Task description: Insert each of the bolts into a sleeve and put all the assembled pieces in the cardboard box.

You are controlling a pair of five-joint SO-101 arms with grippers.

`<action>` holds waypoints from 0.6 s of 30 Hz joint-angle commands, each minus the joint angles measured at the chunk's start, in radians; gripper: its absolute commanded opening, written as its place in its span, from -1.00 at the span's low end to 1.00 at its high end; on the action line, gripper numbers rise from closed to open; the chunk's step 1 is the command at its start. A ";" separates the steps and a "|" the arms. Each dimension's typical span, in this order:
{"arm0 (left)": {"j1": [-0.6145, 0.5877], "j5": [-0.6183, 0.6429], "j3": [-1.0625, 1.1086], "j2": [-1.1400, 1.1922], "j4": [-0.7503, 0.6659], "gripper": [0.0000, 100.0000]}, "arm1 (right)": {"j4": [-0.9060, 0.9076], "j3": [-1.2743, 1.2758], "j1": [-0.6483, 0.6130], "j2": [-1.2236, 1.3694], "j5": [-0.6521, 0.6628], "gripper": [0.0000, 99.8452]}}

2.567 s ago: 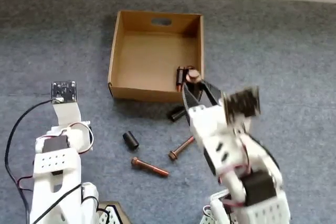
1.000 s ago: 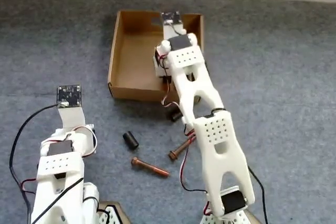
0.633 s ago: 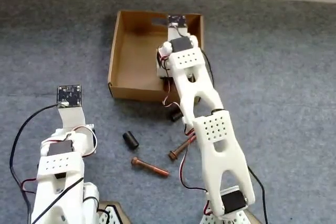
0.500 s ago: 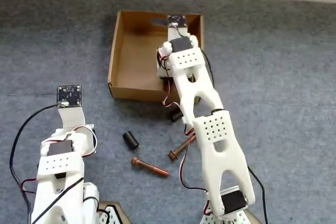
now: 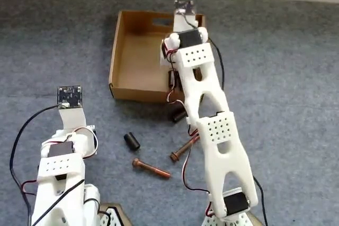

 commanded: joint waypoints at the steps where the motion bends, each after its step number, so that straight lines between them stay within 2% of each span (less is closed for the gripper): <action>1: 0.012 -0.008 -0.002 -0.002 -0.014 -0.93 | 0.030 -0.068 0.008 -0.082 -0.009 -0.93; 2: 0.012 -0.008 -0.002 -0.002 -0.014 -0.93 | 0.030 -0.061 0.008 -0.082 -0.008 -1.00; 7: 0.012 -0.008 -0.002 -0.002 -0.014 -0.93 | 0.047 -0.047 0.016 -0.094 -0.008 -0.99; 12: 0.013 -0.008 -0.002 -0.002 -0.014 -0.93 | 0.127 -0.186 0.027 -0.156 -0.005 -0.99; 15: 0.013 -0.008 -0.002 -0.002 -0.014 -0.93 | 0.125 -0.185 0.036 -0.219 0.089 -0.99; 18: 0.013 -0.008 -0.002 -0.002 -0.014 -0.93 | 0.128 -0.113 0.036 -0.309 0.104 -0.99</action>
